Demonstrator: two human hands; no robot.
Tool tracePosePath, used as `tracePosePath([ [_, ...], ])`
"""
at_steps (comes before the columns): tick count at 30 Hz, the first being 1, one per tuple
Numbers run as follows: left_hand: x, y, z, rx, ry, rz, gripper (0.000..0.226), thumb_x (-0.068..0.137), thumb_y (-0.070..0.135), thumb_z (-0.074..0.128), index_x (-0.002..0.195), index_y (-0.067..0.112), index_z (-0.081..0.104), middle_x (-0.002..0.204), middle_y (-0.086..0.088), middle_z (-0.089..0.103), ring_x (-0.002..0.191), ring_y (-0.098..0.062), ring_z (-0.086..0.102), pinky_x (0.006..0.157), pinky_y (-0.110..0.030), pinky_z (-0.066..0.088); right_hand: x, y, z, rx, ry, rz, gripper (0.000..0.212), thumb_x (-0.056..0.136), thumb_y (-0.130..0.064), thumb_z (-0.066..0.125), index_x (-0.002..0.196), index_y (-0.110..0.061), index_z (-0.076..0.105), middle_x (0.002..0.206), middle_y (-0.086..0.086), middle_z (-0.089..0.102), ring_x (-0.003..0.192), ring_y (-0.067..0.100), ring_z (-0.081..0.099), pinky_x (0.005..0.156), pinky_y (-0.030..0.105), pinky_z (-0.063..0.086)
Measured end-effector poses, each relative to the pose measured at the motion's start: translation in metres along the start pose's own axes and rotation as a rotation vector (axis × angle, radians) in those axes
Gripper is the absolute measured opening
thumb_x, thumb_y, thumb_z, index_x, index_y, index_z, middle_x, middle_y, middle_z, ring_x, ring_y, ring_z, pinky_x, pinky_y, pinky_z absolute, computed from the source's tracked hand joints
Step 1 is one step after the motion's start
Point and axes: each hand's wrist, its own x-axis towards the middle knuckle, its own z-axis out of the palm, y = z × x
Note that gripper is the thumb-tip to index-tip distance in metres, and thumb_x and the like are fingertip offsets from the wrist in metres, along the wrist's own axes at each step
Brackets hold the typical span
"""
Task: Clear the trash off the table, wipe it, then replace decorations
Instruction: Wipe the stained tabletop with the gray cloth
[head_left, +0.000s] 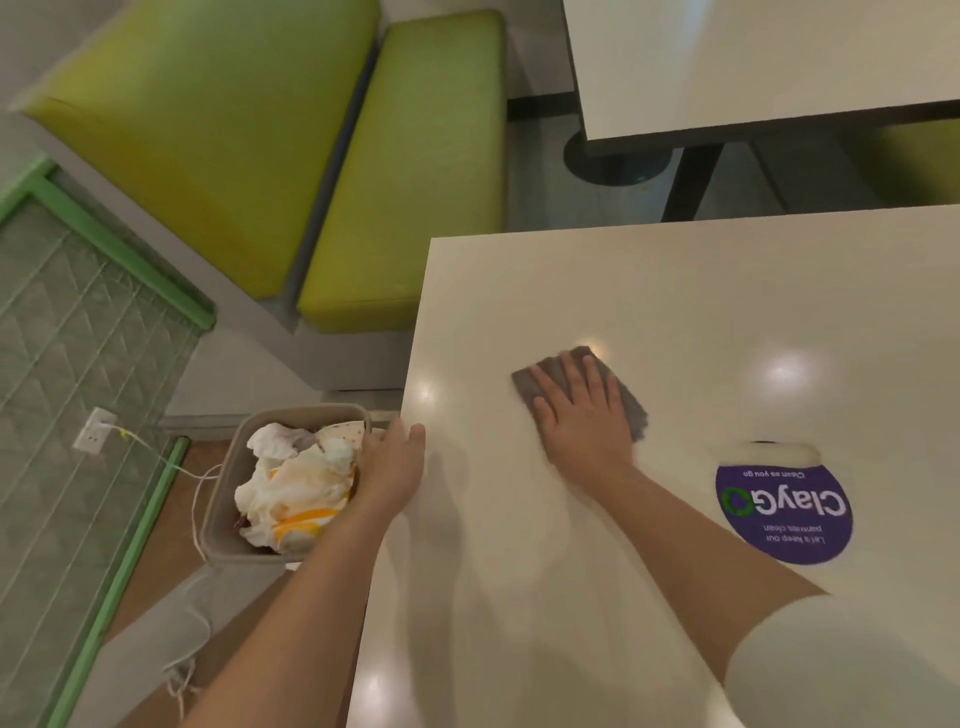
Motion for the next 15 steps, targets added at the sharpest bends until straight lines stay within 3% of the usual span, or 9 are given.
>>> tracePosePath([
  [3, -0.011, -0.007, 0.008, 0.024, 0.032, -0.005, 0.044, 0.099, 0.038, 0.030, 0.130, 0.013, 0.048, 0.137, -0.019, 0.047, 0.127, -0.038, 0.035, 0.104, -0.047, 0.030, -0.009, 0.047, -0.016, -0.056, 0.051, 0.122, 0.052, 0.105, -0.043, 0.015, 0.156, -0.034, 0.015, 0.165, -0.001, 0.003, 0.151, 0.021, -0.004, 0.122, 0.041, -0.004],
  [7, -0.041, -0.020, 0.012, -0.037, 0.041, 0.014, 0.051, 0.101, 0.037, 0.037, 0.146, 0.014, 0.036, 0.149, -0.019, 0.032, 0.137, -0.035, 0.027, 0.111, -0.044, 0.024, -0.009, 0.068, -0.023, -0.086, 0.044, 0.235, 0.056, 0.105, -0.041, 0.017, 0.158, -0.025, 0.006, 0.165, 0.003, -0.002, 0.151, 0.023, -0.007, 0.121, 0.041, -0.007],
  [10, -0.054, -0.030, 0.011, -0.071, 0.028, 0.016, 0.046, 0.102, 0.032, 0.035, 0.145, 0.014, 0.036, 0.147, -0.018, 0.034, 0.134, -0.036, 0.030, 0.108, -0.043, 0.026, -0.013, 0.035, -0.012, -0.094, 0.052, 0.332, 0.059, 0.105, -0.041, 0.016, 0.158, -0.019, 0.003, 0.165, 0.009, -0.004, 0.151, 0.027, -0.007, 0.121, 0.045, -0.007],
  [15, -0.057, -0.052, 0.005, -0.259, -0.036, 0.039, 0.031, 0.101, 0.025, 0.029, 0.113, 0.013, 0.055, 0.127, -0.018, 0.046, 0.117, -0.037, 0.044, 0.102, -0.046, 0.038, -0.062, -0.087, 0.031, -0.029, -0.017, 0.090, 0.060, 0.101, -0.041, 0.006, 0.157, -0.021, 0.003, 0.165, 0.007, -0.003, 0.151, 0.027, -0.010, 0.120, 0.044, -0.012],
])
